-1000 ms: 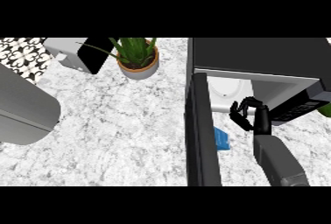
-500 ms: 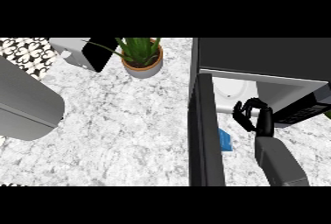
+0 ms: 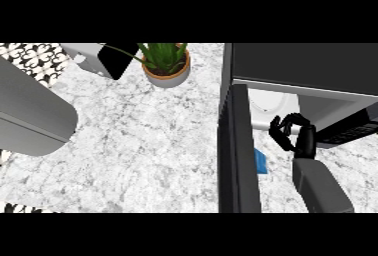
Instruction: Pick up the milk, place it into the microwave and close the microwave
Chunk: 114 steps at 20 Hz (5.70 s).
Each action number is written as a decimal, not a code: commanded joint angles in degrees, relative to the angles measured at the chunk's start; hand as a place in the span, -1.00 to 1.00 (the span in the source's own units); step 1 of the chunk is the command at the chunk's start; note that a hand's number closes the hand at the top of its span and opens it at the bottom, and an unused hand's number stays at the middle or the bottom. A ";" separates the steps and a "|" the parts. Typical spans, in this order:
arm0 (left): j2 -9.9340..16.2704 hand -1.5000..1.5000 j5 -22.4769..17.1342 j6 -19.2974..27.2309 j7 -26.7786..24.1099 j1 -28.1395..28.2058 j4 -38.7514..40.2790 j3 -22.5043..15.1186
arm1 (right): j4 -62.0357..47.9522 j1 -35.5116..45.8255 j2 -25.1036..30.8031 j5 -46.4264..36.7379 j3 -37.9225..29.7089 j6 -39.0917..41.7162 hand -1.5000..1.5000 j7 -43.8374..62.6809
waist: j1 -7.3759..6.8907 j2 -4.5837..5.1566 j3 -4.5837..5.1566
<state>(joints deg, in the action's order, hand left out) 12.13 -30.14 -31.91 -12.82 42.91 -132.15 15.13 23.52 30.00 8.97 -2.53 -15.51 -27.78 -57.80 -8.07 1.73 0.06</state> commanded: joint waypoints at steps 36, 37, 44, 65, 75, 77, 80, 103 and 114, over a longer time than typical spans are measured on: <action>1.70 -1.00 1.73 2.22 6.17 -7.97 5.39 -4.34 | -8.91 30.47 6.29 -2.72 7.40 3.99 -1.00 23.98 | 1.40 0.89 -0.26; -0.01 -1.00 3.58 2.28 6.42 -5.65 3.88 -6.49 | -10.07 32.00 6.05 -4.12 8.56 3.07 -1.00 25.42 | 0.85 0.58 -0.23; -1.54 -1.00 7.11 -0.13 4.32 -7.52 5.73 -9.83 | -13.18 28.46 6.26 -2.17 6.44 10.01 -1.00 19.78 | 3.61 0.09 -0.22; -7.82 -1.00 30.01 -2.14 2.76 -16.67 18.83 -26.43 | -6.71 8.18 -1.09 5.35 4.04 44.15 -1.00 10.10 | 10.01 -2.50 0.05; -12.01 1.00 37.10 3.48 2.37 -27.81 29.37 -28.81 | 9.24 -12.82 2.87 3.85 8.67 44.45 -1.00 11.02 | 12.08 -2.66 0.22; -12.06 1.00 39.00 3.67 2.82 -25.26 27.91 -31.91 | 14.37 -20.12 2.72 4.54 8.75 43.79 -1.00 8.64 | 11.12 -2.60 0.16; -11.78 1.00 39.73 3.19 5.76 -33.19 32.75 -29.77 | 21.71 -27.20 4.71 6.12 8.55 45.48 -1.00 8.69 | 11.39 -2.28 0.16; -12.11 1.00 32.05 35.29 1.93 -54.26 59.88 -67.51 | 60.31 -57.36 17.55 27.97 4.48 64.65 -1.00 13.41 | 11.42 -1.61 0.07; -12.07 1.00 21.87 54.36 4.30 -66.95 61.56 -78.32 | 75.19 -56.67 21.04 34.83 7.90 63.76 -1.00 23.06 | 14.37 -1.16 0.16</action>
<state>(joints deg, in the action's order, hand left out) 1.40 -5.41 18.00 -9.46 -19.75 -70.05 -58.07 96.06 -28.18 28.72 29.69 -7.79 31.73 -33.71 5.47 0.43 0.19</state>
